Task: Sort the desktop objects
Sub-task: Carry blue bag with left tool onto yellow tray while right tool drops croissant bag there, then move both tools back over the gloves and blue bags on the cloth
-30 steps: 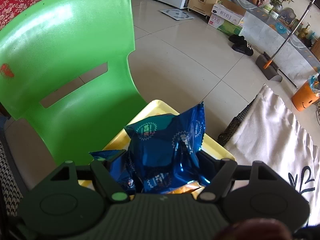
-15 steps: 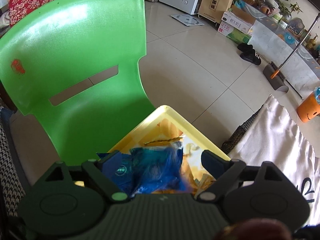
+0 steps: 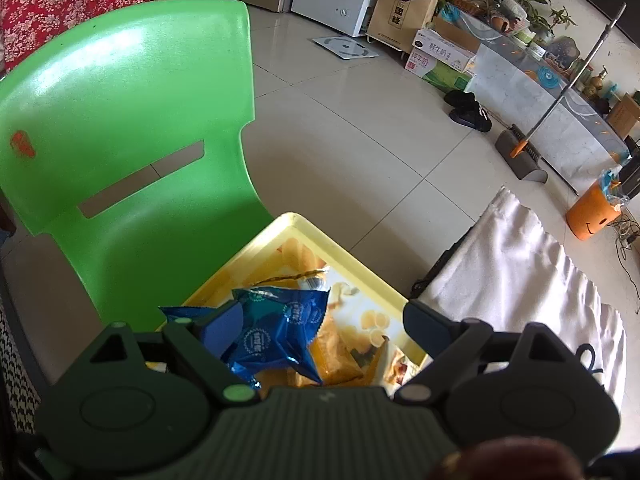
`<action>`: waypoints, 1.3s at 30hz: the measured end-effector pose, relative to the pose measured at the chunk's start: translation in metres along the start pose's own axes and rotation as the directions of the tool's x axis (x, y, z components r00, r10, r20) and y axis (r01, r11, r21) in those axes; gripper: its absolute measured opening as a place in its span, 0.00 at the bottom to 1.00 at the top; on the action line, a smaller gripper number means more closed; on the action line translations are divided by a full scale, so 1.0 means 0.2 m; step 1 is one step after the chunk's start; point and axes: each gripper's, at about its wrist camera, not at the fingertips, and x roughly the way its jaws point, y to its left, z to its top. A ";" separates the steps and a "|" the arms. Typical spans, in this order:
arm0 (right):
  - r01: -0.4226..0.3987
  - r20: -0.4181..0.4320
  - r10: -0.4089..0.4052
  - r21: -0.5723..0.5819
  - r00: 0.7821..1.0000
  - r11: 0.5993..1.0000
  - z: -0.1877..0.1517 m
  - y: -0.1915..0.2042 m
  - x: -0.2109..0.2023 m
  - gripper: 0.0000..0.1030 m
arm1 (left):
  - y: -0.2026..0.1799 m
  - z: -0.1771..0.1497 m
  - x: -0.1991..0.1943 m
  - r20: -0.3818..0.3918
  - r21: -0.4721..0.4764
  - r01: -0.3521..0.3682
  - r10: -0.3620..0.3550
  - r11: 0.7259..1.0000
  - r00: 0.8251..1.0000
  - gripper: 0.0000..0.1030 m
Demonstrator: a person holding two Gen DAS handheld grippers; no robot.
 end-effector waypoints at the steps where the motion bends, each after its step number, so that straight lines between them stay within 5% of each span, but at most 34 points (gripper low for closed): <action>1: 0.015 -0.009 -0.015 -0.006 1.000 1.000 0.00 -0.01 -0.01 0.69 | -0.01 -0.01 0.00 -0.002 0.003 0.008 -0.008 1.000 1.000 0.88; 18: 0.178 -0.042 -0.176 0.037 0.983 0.983 0.01 -0.28 -0.22 0.71 | -0.26 -0.20 -0.07 -0.048 0.136 0.087 -0.081 0.987 0.996 0.89; 39: 0.432 -0.086 -0.425 0.273 0.901 0.860 0.02 -0.83 -0.70 0.74 | -0.70 -0.52 -0.04 -0.170 0.313 0.198 -0.151 0.929 0.974 0.89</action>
